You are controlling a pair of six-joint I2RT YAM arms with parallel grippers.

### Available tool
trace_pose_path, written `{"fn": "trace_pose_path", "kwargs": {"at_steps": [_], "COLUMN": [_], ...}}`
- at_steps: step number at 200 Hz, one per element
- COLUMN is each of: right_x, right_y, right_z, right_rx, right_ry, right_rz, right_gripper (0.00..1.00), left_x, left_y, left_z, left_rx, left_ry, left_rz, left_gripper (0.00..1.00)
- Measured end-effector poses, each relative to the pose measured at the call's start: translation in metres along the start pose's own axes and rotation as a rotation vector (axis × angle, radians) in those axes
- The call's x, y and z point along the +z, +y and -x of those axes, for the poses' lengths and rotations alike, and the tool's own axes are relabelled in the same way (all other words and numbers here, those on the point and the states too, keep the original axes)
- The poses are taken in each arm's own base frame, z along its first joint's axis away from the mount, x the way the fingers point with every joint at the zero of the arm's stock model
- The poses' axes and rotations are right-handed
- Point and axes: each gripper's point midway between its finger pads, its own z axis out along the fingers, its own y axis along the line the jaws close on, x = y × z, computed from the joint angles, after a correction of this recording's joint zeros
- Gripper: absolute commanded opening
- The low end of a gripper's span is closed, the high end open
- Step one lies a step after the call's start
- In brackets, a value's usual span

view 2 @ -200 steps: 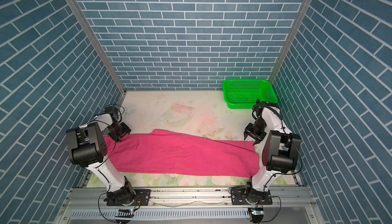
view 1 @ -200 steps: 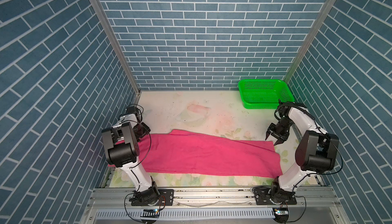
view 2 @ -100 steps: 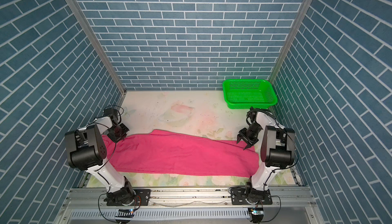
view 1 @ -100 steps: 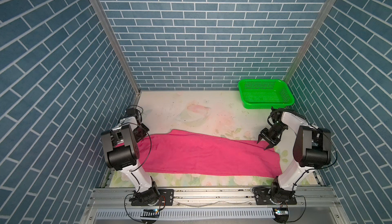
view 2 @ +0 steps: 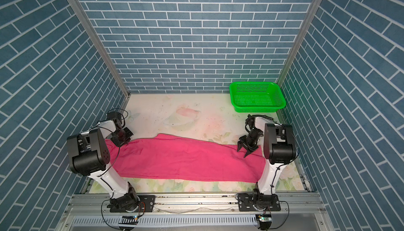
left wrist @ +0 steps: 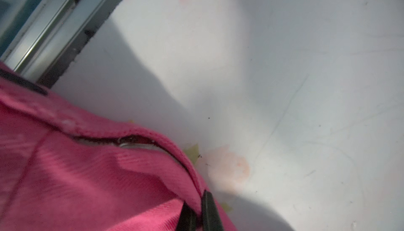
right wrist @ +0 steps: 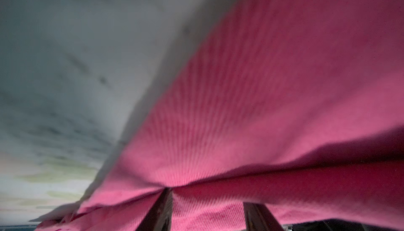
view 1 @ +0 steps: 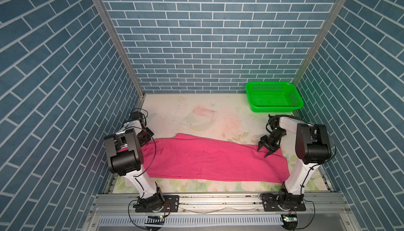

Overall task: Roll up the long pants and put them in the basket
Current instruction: Move the long pant to the center of the board.

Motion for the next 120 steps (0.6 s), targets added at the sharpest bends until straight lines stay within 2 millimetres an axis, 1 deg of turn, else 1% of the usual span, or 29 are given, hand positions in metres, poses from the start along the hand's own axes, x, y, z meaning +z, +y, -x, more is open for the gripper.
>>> {"fn": "trace_pose_path", "kwargs": {"at_steps": [20, 47, 72, 88, 120], "right_x": [0.0, 0.001, 0.0, -0.002, -0.007], "right_y": [0.002, 0.002, 0.002, 0.002, 0.009], "right_z": [0.001, 0.001, 0.002, 0.004, 0.012], "right_rx": [0.008, 0.014, 0.018, 0.02, 0.018], "right_ry": [0.021, 0.035, 0.037, 0.035, 0.031], "right_rz": [-0.021, -0.035, -0.05, -0.071, -0.09], "right_gripper": [0.44, 0.46, 0.46, 0.46, 0.47], "left_x": [0.0, 0.0, 0.001, 0.002, 0.005], "left_y": [0.0, -0.002, -0.008, -0.024, -0.076], "left_z": [-0.001, -0.001, -0.002, 0.003, 0.015], "left_rx": [0.0, -0.009, -0.012, 0.007, 0.046], "left_ry": [-0.006, -0.022, -0.033, -0.044, -0.066], "left_rz": [-0.007, -0.021, -0.005, -0.011, -0.081], "left_gripper": [0.0, 0.0, 0.0, 0.0, 0.0]}}
